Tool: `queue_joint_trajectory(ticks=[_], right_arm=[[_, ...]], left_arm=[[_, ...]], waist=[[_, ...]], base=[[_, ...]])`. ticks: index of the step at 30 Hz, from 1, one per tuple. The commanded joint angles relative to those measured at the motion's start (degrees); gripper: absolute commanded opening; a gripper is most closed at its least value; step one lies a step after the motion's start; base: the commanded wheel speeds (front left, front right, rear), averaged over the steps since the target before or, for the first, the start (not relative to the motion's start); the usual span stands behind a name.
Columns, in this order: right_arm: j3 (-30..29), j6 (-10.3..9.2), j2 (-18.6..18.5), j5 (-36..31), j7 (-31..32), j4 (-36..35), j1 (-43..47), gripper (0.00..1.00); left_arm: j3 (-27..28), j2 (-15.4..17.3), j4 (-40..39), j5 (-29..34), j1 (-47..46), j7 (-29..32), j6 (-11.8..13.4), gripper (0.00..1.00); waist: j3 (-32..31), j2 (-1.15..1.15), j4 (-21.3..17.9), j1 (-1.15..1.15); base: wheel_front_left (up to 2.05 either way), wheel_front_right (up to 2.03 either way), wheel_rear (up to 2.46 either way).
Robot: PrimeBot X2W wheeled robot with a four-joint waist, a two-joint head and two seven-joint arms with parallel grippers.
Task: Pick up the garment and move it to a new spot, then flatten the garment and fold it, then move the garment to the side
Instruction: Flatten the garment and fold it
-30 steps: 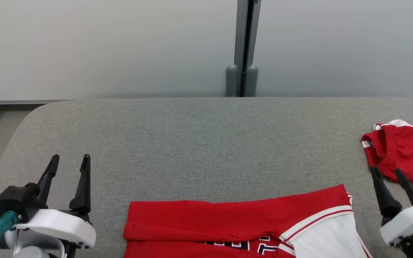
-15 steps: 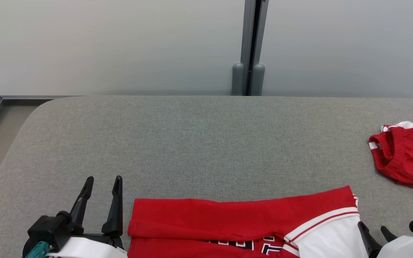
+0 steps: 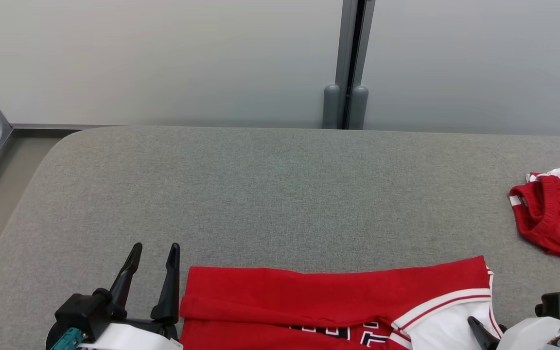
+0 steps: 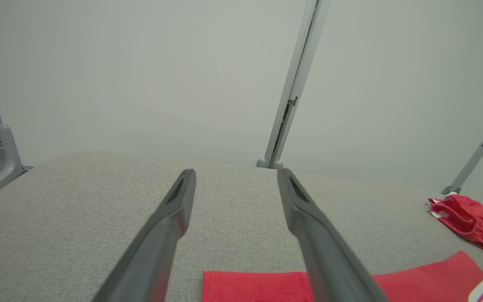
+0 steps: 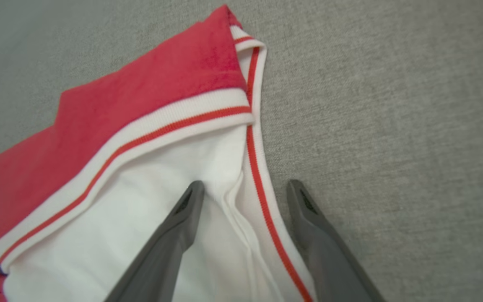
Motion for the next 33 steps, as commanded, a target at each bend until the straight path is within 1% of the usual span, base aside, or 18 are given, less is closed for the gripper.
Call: queue_joint_trajectory(ticks=[1, 5, 6, 7, 8, 9, 10, 17, 24, 27, 33], right_arm=[[2.36, 0.40, 2.28, 0.79, 2.36, 1.25, 1.52, 1.00], [3.84, 0.42, 2.33, 1.92, 2.81, 1.31, 0.84, 1.00], [4.02, 0.43, 2.27, 2.02, 2.78, 1.44, 0.61, 0.85], [4.20, 0.43, 2.11, 2.15, 2.51, 1.50, 0.26, 0.85], [4.19, 0.43, 2.00, 2.33, 2.04, 1.53, -0.01, 0.25], [4.12, 0.42, 1.88, 2.55, 1.59, 1.51, -0.35, 0.11], [4.05, 0.42, 1.72, 2.91, 1.18, 1.44, -0.74, 0.00], [3.89, 0.27, -0.71, 5.35, -0.90, 0.72, -3.37, 0.00], [2.23, 0.26, -4.76, 6.97, -3.35, 0.57, -4.17, 0.00], [1.19, 0.20, -7.22, 6.82, -4.30, 0.74, -4.53, 0.00], [-0.61, 0.21, -9.73, 7.24, -4.90, 0.56, -4.69, 0.00]], left_arm=[[0.34, 0.00, 0.24, 0.52, -0.94, -0.23, -0.16, 1.00], [0.35, -0.16, 0.88, 0.81, -1.04, -0.23, -0.60, 1.00], [0.32, -0.19, 1.00, 0.86, -1.06, -0.23, -0.57, 1.00], [0.30, -0.21, 1.05, 0.91, -1.10, -0.23, -0.57, 1.00], [0.27, -0.21, 1.12, 0.95, -1.08, -0.23, -0.64, 1.00], [0.25, -0.21, 1.21, 0.97, -1.04, -0.23, -0.69, 1.00], [0.23, -0.21, 1.31, 0.98, -1.01, -0.23, -0.75, 1.00], [-0.17, -0.18, 2.06, 0.70, -0.89, -0.13, -1.04, 1.00], [0.05, 0.17, 1.43, 0.89, -0.37, -0.15, -0.45, 1.00], [0.43, 0.31, 1.26, 0.77, 0.01, -0.16, -0.10, 1.00], [1.42, 0.07, 1.24, 0.81, 1.01, -0.19, -0.09, 1.00]], waist=[[-0.02, 0.00, 0.11, 0.00], [-0.22, 0.00, 0.52, 0.00], [-0.26, 0.00, 0.63, 0.00], [-0.27, 0.00, 0.74, 0.00], [-0.29, 0.00, 0.83, 0.00], [-0.30, 0.00, 0.91, 0.00], [-0.29, 0.00, 0.96, 0.00], [-0.27, 0.00, 0.88, 0.00], [-0.61, 0.00, 0.15, 0.00], [-0.64, 0.00, -0.31, 0.00], [-1.11, 0.00, -0.72, 0.00]], base=[[0.00, 0.00, 0.00], [0.00, 0.00, 0.00], [0.00, 0.00, 0.00], [0.00, 0.00, 0.00], [0.00, 0.00, 0.00], [0.00, 0.00, 0.00], [0.00, 0.00, 0.00], [0.00, 0.00, 0.00], [0.00, 0.00, 0.00], [0.00, 0.00, 0.00], [0.00, 0.00, 0.00]])
